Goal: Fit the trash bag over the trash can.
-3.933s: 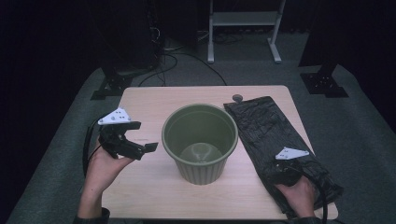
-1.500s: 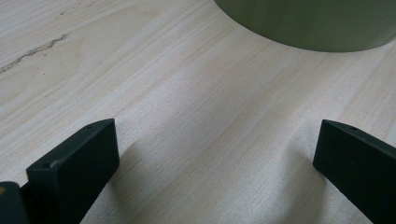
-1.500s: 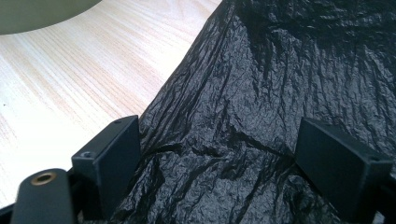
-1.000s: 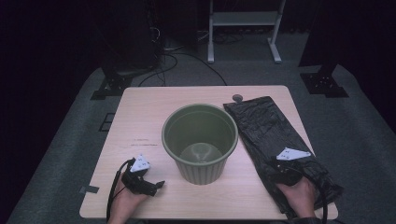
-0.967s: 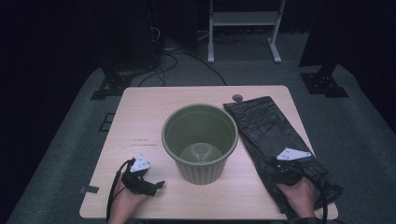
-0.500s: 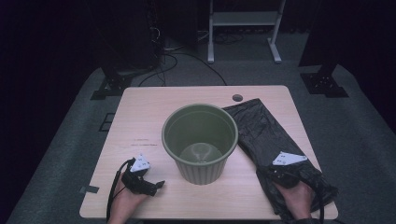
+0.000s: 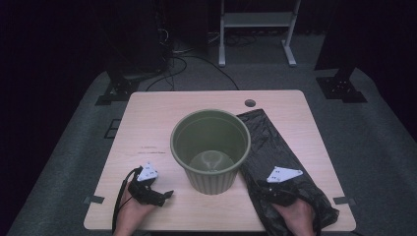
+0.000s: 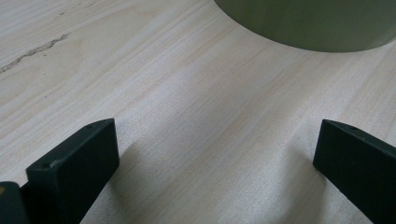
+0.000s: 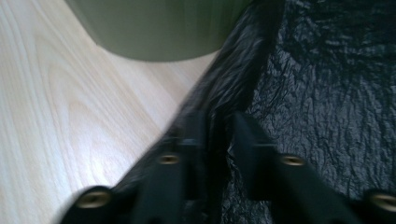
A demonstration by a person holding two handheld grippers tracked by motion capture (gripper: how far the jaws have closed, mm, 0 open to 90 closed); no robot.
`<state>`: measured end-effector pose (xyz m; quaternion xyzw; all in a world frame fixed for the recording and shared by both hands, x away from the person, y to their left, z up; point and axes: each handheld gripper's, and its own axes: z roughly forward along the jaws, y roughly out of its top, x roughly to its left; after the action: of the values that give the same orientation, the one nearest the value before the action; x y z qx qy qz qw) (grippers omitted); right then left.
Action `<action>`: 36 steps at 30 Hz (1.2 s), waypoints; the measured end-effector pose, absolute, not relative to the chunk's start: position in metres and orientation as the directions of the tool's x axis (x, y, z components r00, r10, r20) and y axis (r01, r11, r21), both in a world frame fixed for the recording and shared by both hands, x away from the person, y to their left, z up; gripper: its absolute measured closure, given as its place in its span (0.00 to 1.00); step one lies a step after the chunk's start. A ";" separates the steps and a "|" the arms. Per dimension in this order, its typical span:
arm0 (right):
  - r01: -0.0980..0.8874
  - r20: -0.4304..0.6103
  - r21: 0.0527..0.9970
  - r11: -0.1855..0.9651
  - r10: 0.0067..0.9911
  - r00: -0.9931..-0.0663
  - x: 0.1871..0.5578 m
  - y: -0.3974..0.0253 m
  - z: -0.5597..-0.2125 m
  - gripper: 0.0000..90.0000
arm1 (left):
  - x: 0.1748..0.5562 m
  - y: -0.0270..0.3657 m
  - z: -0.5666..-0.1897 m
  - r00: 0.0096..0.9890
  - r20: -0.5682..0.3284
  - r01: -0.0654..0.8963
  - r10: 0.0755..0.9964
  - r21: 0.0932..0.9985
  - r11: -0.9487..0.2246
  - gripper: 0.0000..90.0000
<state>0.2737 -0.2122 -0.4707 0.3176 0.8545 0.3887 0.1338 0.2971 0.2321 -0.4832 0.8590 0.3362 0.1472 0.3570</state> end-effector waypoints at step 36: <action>0.688 0.069 0.649 0.325 0.876 -0.478 0.359 -0.307 -0.473 0.11 | 0.297 0.232 -0.483 0.731 0.013 0.472 0.683 0.712 -0.519 0.00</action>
<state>0.3591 -0.3065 -0.4729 0.4886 0.8002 0.3143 0.1489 0.2971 0.2321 -0.4832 0.8591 0.3361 0.1471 0.3569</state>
